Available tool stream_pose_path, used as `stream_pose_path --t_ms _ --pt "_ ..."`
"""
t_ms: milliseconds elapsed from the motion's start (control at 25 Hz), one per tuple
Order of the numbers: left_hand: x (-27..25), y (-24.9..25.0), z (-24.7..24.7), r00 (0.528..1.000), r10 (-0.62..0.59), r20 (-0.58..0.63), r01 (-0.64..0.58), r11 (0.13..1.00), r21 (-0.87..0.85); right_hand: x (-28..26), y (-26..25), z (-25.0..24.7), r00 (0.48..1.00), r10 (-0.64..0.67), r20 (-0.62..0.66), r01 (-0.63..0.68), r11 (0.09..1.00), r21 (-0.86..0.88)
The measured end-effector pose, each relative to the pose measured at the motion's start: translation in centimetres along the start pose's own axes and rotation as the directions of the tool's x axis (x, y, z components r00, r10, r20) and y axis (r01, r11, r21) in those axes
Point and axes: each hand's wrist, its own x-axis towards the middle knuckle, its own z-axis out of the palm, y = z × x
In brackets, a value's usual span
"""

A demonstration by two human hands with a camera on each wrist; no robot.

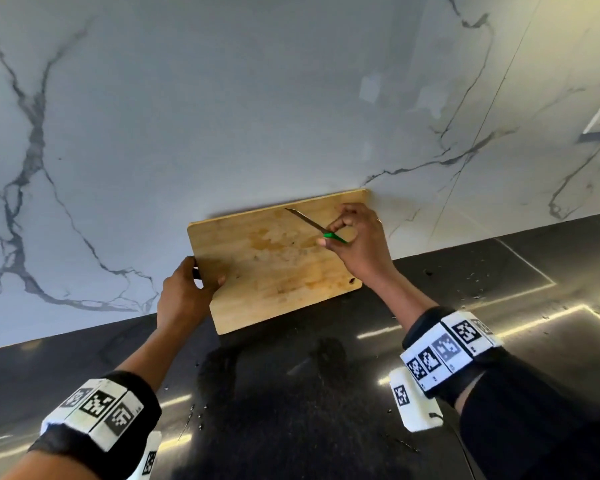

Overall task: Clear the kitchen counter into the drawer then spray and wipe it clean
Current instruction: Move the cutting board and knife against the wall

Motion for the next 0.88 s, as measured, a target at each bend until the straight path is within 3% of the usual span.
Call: stream_pose_path --t_ms 200,480,600,760,880 --pt "0.9 -0.8 0.8 1.000 0.008 -0.002 -0.008 0.999 -0.036 -1.7 3.5 -0.5 0.984 0.138 0.114 -0.140 0.990 0.009" --pt "0.8 -0.5 0.8 0.999 -0.031 -0.035 0.028 0.995 -0.094 -2.2 5.7 0.0 0.949 0.268 0.163 -0.285 0.954 0.090" --pt "-0.6 0.0 1.1 0.996 -0.019 -0.091 0.020 1.000 0.006 -2.4 6.1 0.2 0.948 0.272 0.163 -0.291 0.951 0.105" --pt "-3.9 0.3 3.5 0.971 0.157 -0.181 -0.125 0.976 0.177 -3.0 6.4 -0.5 0.941 0.301 0.154 -0.321 0.938 0.132" --pt "-5.4 0.4 5.8 0.945 0.314 -0.090 -0.279 0.920 0.276 -3.6 7.5 -0.7 0.930 0.349 0.111 -0.364 0.916 0.169"
